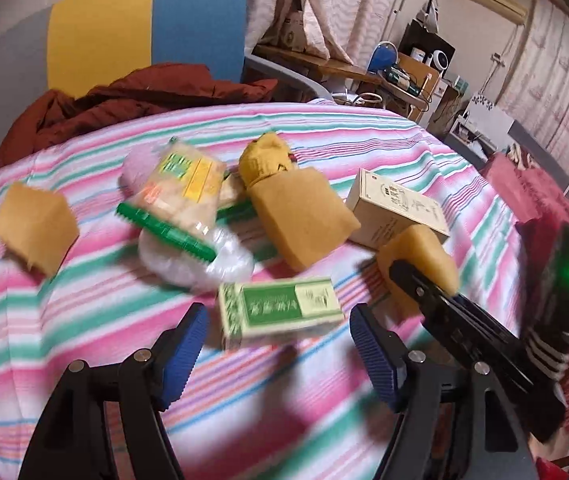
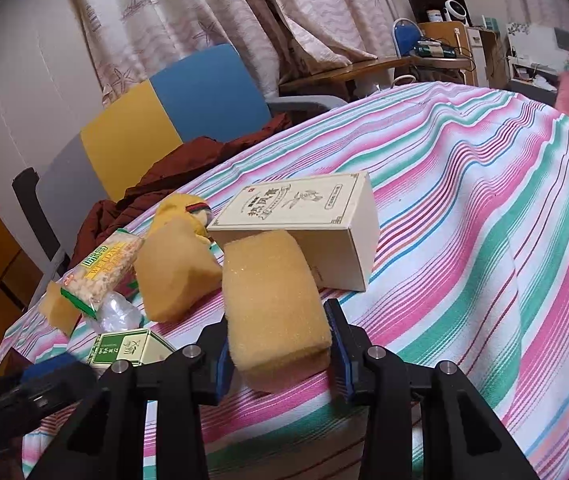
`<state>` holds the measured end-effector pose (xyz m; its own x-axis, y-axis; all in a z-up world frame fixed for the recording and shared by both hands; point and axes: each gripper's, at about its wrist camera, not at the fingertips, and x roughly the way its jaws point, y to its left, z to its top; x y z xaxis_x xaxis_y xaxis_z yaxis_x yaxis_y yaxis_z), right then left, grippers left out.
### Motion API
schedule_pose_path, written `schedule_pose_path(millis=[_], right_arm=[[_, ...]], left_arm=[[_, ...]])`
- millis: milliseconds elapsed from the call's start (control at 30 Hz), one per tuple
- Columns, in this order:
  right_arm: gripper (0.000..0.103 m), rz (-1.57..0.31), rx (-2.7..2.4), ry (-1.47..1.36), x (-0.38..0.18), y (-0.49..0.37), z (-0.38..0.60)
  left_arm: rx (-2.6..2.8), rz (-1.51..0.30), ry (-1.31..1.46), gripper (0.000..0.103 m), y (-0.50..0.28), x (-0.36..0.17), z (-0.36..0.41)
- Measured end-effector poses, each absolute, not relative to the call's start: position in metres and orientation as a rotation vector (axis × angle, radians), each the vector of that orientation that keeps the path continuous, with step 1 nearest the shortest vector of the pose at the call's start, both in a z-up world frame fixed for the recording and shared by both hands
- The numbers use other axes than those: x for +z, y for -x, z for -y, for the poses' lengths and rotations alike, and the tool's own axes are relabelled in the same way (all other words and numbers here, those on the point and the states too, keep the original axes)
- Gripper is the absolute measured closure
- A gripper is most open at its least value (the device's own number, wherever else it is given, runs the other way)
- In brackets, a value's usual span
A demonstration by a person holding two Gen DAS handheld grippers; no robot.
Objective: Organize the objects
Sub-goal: 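Grasp a yellow sponge with the right tool, then grasp the green-white essential oil box with the left tool while the right holds the sponge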
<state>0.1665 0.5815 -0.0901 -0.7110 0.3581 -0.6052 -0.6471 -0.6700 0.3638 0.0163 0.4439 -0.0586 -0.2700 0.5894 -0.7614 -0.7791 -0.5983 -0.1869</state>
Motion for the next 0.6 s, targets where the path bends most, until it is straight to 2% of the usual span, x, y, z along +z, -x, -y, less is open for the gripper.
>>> schedule_pose_path(millis=[100,300,600], right_arm=[[0.062,-0.779,2.345,0.655,-0.091,-0.169,-0.583],[0.062,-0.799,2.33,0.626,-0.092,-0.174,-0.584],[0.061,-0.812,2.329,0.619,-0.093,-0.176,-0.587]], left_arm=[[1.952,-0.306,1.005,0.023,-0.018,-0.062,-0.452],[1.977,-0.399,0.998,0.023,-0.017,-0.082,-0.462],[1.942,-0.256,1.02,0.024,-0.006,-0.089,-0.448]])
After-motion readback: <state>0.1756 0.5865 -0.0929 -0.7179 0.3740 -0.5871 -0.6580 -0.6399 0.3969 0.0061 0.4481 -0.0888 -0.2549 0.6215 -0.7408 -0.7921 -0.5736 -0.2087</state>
